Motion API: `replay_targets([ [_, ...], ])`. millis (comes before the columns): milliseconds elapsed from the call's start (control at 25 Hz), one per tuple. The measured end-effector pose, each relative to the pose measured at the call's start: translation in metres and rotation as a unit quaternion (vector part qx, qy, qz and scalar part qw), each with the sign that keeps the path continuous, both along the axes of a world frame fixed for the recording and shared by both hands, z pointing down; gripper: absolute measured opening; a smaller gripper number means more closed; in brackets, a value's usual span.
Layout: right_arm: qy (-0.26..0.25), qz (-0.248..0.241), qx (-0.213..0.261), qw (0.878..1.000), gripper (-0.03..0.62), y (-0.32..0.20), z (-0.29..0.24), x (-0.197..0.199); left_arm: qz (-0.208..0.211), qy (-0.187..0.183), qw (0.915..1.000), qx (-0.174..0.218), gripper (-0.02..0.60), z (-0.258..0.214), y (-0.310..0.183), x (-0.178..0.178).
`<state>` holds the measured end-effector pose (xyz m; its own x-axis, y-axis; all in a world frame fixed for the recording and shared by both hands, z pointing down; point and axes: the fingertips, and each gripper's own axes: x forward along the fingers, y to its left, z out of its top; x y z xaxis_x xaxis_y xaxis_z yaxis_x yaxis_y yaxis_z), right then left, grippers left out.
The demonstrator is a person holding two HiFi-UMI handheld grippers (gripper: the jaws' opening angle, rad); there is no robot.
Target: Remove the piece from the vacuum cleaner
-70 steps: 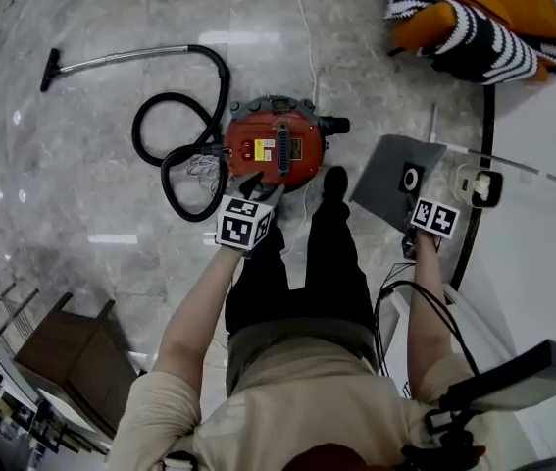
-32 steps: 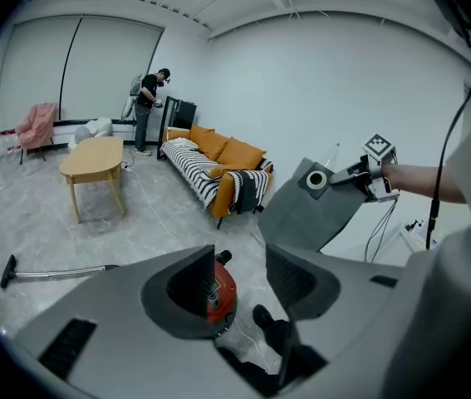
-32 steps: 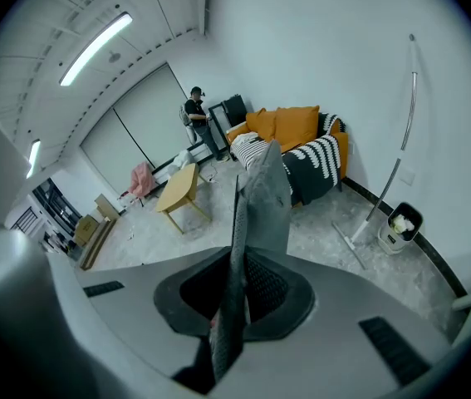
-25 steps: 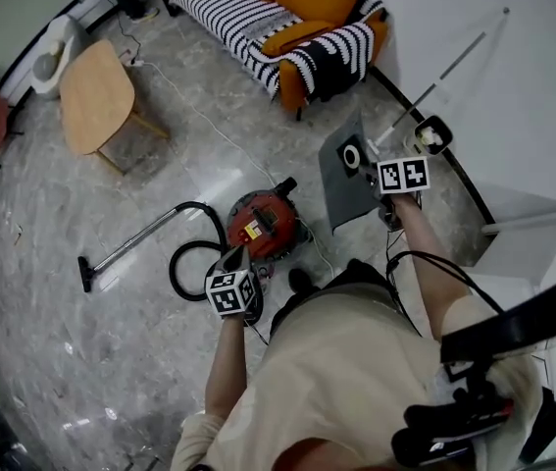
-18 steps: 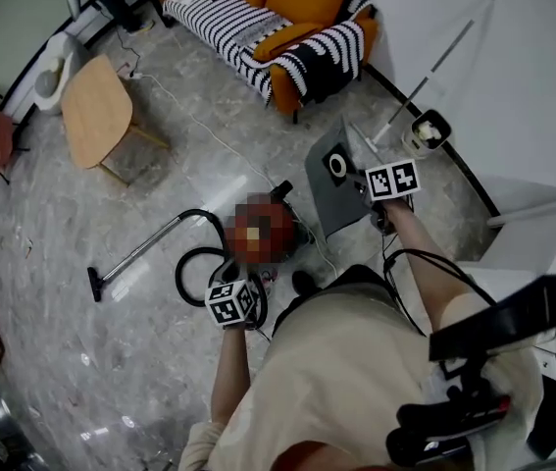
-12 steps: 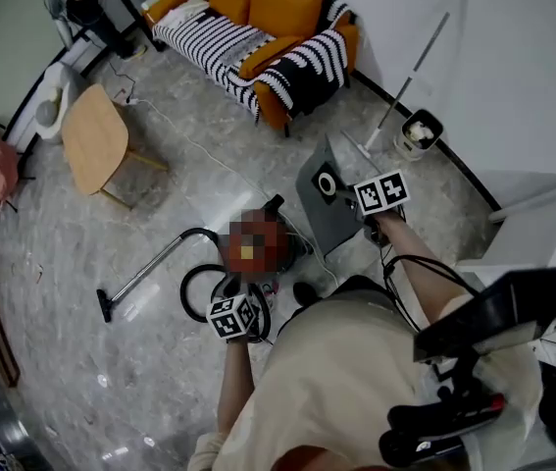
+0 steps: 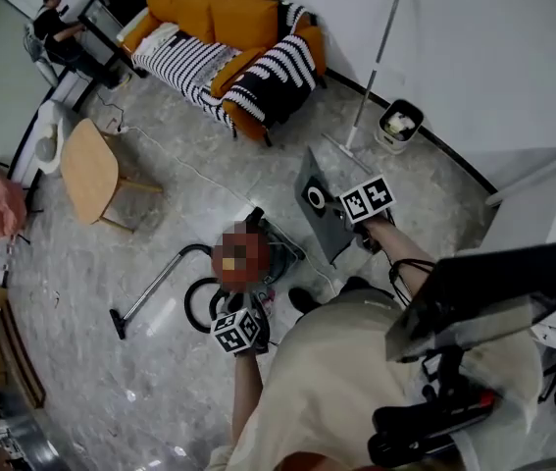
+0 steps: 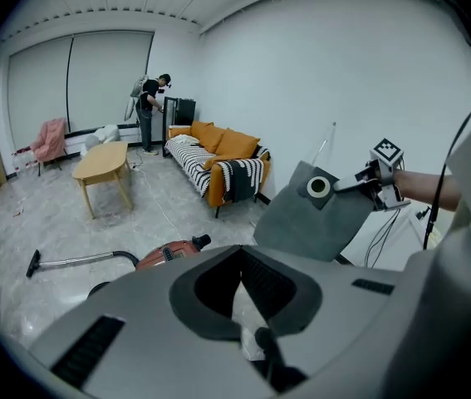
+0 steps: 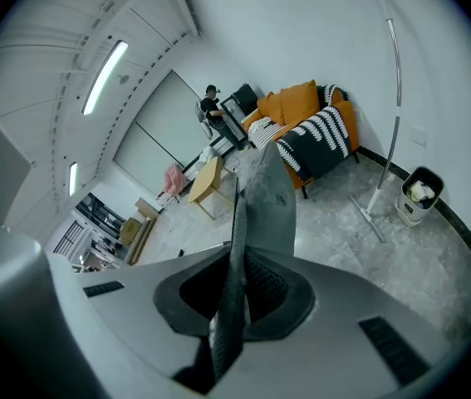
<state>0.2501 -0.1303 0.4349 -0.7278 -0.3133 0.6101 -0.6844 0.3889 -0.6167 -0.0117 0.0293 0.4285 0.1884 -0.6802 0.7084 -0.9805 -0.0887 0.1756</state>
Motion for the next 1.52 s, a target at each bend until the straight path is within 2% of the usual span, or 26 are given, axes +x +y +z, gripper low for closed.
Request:
replay_targets([
  [280,-0.013,-0.056,0.003,0.998,0.023,0.000,0.001,0.007,-0.088,0.004,0.9961,0.004,0.005,-0.013,0.051,0.024],
  [400,-0.021,-0.083,0.003,0.996,0.023,0.001,0.002,-0.003,-0.105,0.002,0.9944,0.015,0.005,-0.022,0.068,0.034],
  [640,-0.045,-0.128,0.018,0.991,0.023,0.009,-0.011,-0.034,-0.112,-0.015,0.9927,0.040,0.005,-0.043,0.065,0.036],
  [840,-0.055,-0.127,0.006,0.990,0.023,0.020,-0.005,-0.039,-0.104,-0.019,0.9936,0.039,0.005,-0.044,0.073,0.039],
  [1160,-0.012,-0.142,0.026,0.989,0.023,0.055,-0.004,-0.059,-0.108,-0.014,0.9929,0.048,0.005,-0.044,0.115,0.012],
  [1520,0.023,-0.177,0.069,0.982,0.023,0.135,-0.029,-0.120,-0.110,0.011,0.9898,0.090,0.005,-0.051,0.185,-0.038],
])
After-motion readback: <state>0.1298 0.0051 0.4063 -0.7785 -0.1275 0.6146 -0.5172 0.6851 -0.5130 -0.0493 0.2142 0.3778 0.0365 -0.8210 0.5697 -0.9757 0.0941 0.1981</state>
